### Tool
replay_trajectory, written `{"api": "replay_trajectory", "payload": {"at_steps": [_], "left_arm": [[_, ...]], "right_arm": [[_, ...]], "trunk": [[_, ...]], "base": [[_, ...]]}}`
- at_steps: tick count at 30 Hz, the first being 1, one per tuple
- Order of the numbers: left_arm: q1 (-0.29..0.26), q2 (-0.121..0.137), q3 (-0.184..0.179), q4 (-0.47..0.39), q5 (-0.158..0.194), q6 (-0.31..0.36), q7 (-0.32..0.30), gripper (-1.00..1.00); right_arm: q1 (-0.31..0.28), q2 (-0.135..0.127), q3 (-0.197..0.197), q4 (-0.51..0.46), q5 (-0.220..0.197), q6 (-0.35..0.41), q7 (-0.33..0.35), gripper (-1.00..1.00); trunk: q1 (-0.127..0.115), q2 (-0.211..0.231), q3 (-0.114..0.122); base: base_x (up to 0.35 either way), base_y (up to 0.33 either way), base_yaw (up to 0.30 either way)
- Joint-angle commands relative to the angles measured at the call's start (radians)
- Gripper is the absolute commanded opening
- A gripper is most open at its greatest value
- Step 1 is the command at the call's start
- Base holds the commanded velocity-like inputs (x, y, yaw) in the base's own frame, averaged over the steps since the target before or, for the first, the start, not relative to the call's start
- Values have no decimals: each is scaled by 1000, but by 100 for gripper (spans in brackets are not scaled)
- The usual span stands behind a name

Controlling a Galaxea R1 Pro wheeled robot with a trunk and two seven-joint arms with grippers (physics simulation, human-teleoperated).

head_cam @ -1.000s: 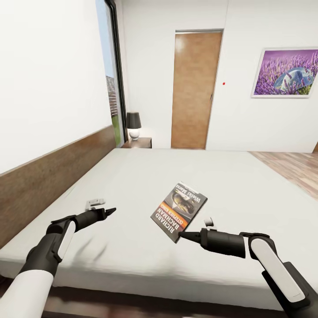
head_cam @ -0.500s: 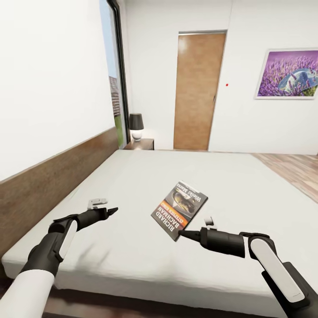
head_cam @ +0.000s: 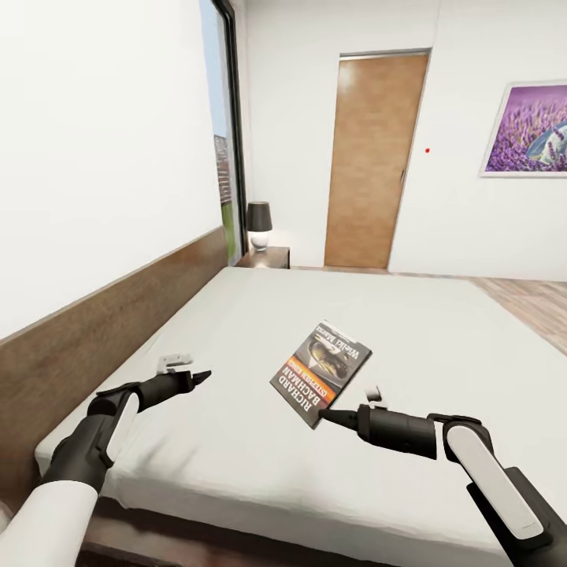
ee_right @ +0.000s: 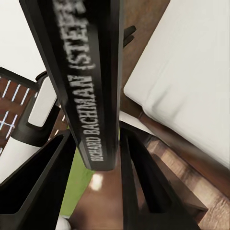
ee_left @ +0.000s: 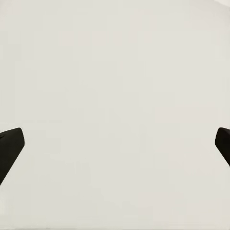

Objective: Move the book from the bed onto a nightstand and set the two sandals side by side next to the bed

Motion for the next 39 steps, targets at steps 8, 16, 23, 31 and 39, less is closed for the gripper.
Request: {"api": "replay_trajectory", "payload": {"at_steps": [8, 16, 23, 31, 39], "left_arm": [[-1, 0, -1, 1, 6, 7, -1, 100], [1, -3, -4, 3, 5, 2, -1, 100], [28, -7, -13, -3, 5, -5, -3, 100], [43, -8, -48, -20, 5, -6, 2, 100], [48, -8, -73, -33, 6, -7, 0, 100]], "right_arm": [[-1, -1, 1, 0, 10, 0, 12, -100], [-1, -3, 1, 0, 10, 0, 12, -100], [-1, -4, 0, 0, 10, -1, 12, -100], [-1, -4, 1, -1, 10, -1, 12, -100], [-1, -3, 1, -2, 10, -1, 12, -100]], "trunk": [[-31, 56, 18], [-46, 84, 28], [-46, 84, 28], [-46, 84, 28], [-46, 84, 28]], "base": [[0, 0, 149], [0, 0, 62], [-13, 0, 14], [-189, -3, 3], [-160, -16, 1]]}}
